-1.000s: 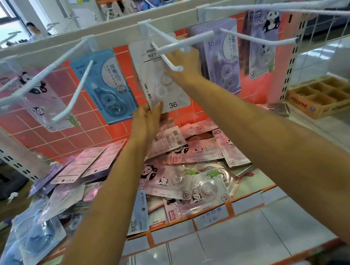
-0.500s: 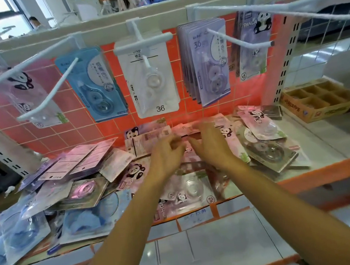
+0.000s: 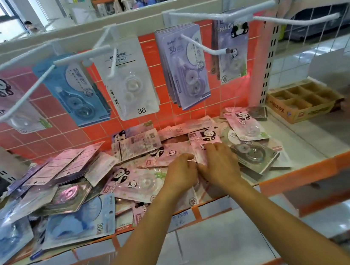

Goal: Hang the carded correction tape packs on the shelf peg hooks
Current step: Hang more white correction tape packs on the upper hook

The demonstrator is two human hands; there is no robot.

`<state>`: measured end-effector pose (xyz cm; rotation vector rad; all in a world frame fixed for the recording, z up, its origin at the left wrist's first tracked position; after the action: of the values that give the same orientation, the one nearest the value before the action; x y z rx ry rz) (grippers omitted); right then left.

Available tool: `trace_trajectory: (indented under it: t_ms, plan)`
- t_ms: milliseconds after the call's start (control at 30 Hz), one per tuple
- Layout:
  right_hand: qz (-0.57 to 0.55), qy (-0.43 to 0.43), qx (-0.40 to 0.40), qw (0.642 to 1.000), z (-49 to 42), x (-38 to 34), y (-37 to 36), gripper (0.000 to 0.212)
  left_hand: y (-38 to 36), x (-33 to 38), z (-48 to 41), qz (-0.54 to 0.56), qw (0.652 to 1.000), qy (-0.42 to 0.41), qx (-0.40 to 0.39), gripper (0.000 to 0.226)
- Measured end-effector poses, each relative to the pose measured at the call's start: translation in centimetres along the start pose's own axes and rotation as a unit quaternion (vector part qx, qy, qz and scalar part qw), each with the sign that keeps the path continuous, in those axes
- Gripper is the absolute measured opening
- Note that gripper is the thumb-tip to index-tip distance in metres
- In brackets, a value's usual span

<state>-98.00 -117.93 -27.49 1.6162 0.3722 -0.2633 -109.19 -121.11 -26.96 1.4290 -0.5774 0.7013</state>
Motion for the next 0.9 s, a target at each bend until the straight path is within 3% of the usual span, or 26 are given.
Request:
trace_trajectory:
  t_ms: [133, 367, 500, 633, 900]
  plan:
    - [-0.08, -0.017, 0.013, 0.997, 0.1, 0.4, 0.7, 0.039, -0.4, -0.8, 0.2, 0.154, 0.985, 0.059, 0.049, 0.044]
    - [-0.267, -0.043, -0.016, 0.963, 1.1, 0.8, 2.0, 0.037, -0.2, 0.3, 2.5, 0.388, 0.916, 0.098, 0.037, 0.019]
    - [-0.348, -0.025, -0.033, 0.937, 2.2, 0.4, 2.7, 0.03, -0.4, 0.9, 3.6, 0.44, 0.895, 0.071, 0.002, 0.021]
    - [-0.459, -0.029, -0.037, 0.887, 2.9, 0.0, 3.6, 0.019, 0.8, 0.1, 4.5, 0.475, 0.877, 0.062, 0.023, 0.03]
    - [-0.541, -0.064, -0.069, 0.836, 3.5, -3.0, 3.4, 0.023, 3.4, -3.0, 7.9, 0.469, 0.88, 0.076, 0.012, 0.032]
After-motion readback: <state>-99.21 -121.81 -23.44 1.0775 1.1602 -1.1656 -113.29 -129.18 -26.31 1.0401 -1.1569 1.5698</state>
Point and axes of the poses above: each hand's wrist, its own z-axis away from the middle knuckle, its own y-axis out of the back of the hand, x = y × z, the point moved 5 cm from there along -z, towards the middle knuckle, and after that the axes turned 9 degrees about -y, right-handed, at the moved point
